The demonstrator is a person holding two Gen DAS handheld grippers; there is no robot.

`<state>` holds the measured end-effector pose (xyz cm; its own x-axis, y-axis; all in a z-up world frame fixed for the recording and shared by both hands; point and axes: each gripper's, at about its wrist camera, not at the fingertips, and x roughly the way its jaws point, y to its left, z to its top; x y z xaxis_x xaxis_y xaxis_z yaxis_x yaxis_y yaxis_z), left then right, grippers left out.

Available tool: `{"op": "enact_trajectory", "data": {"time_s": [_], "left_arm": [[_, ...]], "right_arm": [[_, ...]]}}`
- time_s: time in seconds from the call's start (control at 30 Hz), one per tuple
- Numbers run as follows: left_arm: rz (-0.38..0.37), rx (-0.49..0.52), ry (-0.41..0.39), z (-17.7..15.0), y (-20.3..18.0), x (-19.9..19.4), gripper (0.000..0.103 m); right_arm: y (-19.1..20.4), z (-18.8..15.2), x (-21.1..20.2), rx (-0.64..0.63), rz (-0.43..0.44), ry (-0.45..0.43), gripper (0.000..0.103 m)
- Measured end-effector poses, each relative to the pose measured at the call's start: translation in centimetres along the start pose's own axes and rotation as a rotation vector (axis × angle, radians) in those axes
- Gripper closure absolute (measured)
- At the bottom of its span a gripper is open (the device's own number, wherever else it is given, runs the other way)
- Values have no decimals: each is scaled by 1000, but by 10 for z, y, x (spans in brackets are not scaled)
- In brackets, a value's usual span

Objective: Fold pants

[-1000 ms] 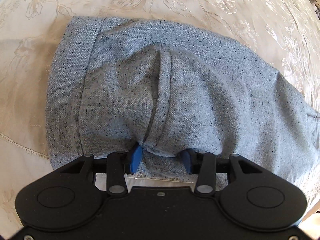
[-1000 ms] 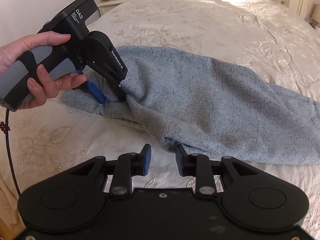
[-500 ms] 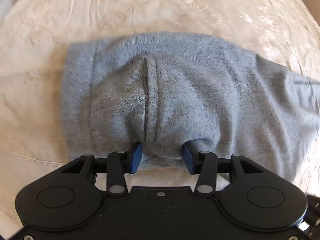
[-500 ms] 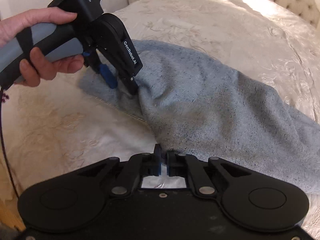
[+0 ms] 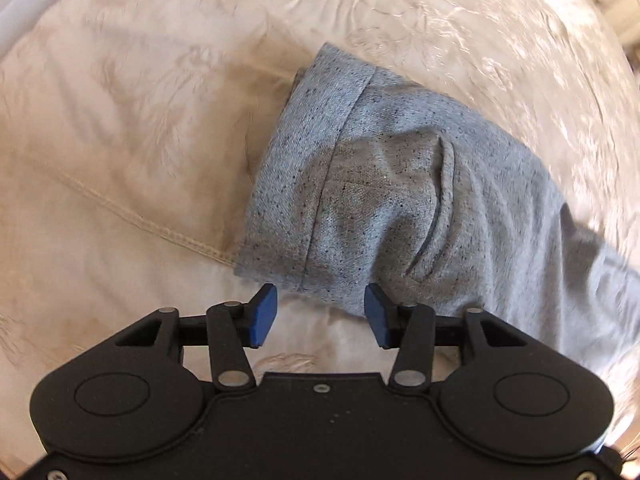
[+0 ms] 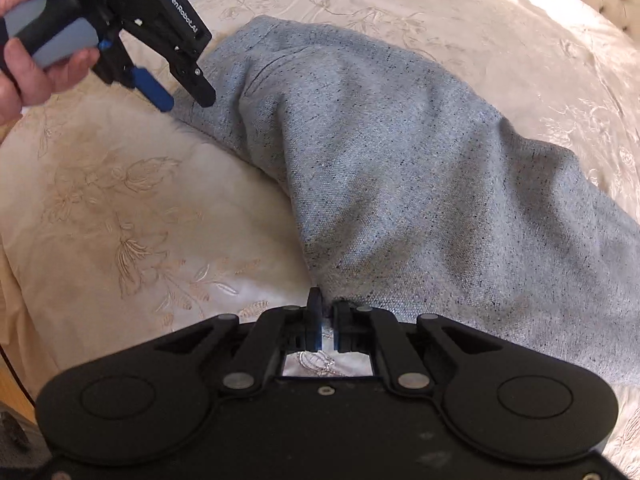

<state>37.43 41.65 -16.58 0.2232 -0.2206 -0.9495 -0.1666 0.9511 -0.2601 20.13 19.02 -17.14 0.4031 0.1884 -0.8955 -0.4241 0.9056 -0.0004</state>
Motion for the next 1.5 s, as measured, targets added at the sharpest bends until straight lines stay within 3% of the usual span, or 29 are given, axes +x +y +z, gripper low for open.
{"op": "enact_trajectory", "data": {"time_s": [0.23,0.43,0.47,0.5,0.67,0.8,0.97,1.17,1.3,1.4,1.5], "left_arm": [[15,-145,54,2,11,34,46],[-25,-284,11,3,25,40,43],[-28,-295,-15,2,24,42,48],[-27,-295,-50,0,25,38,58],[-1,-196,-143,-2,24,5,68],[1,-118,-185,-8,25,-21,69],[37,-224,-168,-15,43,-17,69],[84,-212,-182,-22,44,-18,68],[102,-155,-188,-22,35,-22,63],[162,-129,-194,-26,28,-29,62],[324,-142,-228,-31,24,-32,64]], "right_arm": [[3,4,7,9,-12,5,96],[0,5,9,30,-5,5,96],[0,5,9,32,-6,5,96],[-1,5,9,32,-6,5,96],[-2,7,2,54,11,-13,96],[-2,8,1,72,40,-11,96],[12,5,22,19,50,31,96],[13,7,31,-28,68,55,96],[-7,4,15,36,95,68,82],[-32,-8,-10,105,120,52,80],[-64,-23,-33,155,124,16,79]]}}
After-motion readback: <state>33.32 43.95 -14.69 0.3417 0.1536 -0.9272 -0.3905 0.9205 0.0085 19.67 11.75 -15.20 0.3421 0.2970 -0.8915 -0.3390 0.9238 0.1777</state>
